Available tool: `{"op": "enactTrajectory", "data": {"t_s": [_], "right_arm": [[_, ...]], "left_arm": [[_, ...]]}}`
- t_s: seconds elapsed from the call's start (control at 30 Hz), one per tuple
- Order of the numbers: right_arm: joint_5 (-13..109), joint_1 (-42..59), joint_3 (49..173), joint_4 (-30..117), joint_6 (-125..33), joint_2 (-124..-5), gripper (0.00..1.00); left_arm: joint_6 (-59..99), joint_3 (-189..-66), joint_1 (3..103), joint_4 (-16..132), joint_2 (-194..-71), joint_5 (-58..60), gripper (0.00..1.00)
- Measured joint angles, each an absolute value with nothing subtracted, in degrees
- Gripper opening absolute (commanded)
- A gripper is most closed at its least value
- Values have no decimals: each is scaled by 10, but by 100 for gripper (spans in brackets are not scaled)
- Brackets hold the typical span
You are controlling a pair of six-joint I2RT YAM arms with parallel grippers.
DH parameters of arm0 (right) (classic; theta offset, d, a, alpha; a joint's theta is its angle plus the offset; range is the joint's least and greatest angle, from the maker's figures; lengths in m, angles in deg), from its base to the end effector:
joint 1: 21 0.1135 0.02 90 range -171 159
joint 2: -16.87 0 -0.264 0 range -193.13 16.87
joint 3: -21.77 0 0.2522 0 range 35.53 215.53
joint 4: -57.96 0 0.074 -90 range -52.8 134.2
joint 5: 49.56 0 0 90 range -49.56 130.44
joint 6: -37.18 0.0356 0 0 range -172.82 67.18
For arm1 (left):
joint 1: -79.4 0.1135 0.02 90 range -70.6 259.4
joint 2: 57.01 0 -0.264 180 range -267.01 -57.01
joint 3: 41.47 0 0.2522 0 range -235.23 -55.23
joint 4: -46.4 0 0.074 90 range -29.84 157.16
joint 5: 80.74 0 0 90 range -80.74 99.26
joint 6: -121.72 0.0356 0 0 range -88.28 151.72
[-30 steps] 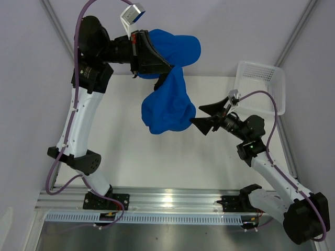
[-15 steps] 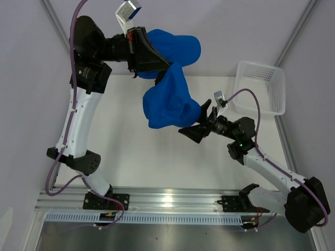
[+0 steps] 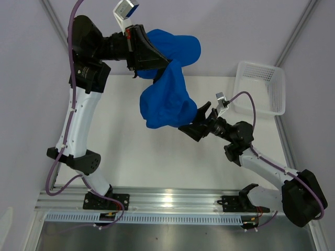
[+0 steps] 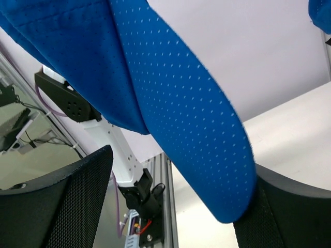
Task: Stack the hats
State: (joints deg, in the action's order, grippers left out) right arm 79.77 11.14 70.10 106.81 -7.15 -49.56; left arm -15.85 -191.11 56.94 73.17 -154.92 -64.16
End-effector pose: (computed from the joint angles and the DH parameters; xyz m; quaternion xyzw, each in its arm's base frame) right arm 0.1924 0.1475 0.3290 -0.2357 0.4967 0.6435 0.5325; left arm 0.2539 -0.1419 0.6085 0.3983 0.5302 -0.6511 0.3692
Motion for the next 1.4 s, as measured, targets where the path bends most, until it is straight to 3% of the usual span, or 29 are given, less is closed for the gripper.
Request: {"op": "enactTrajectory", "data": {"t_s": [0.33, 0.53, 0.93, 0.97, 1.07, 1.4], "right_arm": [[765, 142, 690, 1154, -14, -524, 86], [737, 158, 675, 1170, -1, -542, 79], [643, 160, 665, 1174, -2, -536, 32], [638, 160, 666, 1173, -2, -534, 21], [629, 159, 676, 1170, -6, -516, 0], [695, 55, 800, 972, 32, -391, 0]], "left_arm": [[-193, -1912, 584, 683, -1561, -614, 1], [-219, -1912, 593, 662, -1565, -595, 1], [-209, -1900, 593, 673, -1559, -578, 1], [-203, -1899, 593, 680, -1558, -574, 1], [-180, -1898, 595, 709, -1554, -565, 1], [4, -1863, 647, 937, -1473, -432, 9]]}}
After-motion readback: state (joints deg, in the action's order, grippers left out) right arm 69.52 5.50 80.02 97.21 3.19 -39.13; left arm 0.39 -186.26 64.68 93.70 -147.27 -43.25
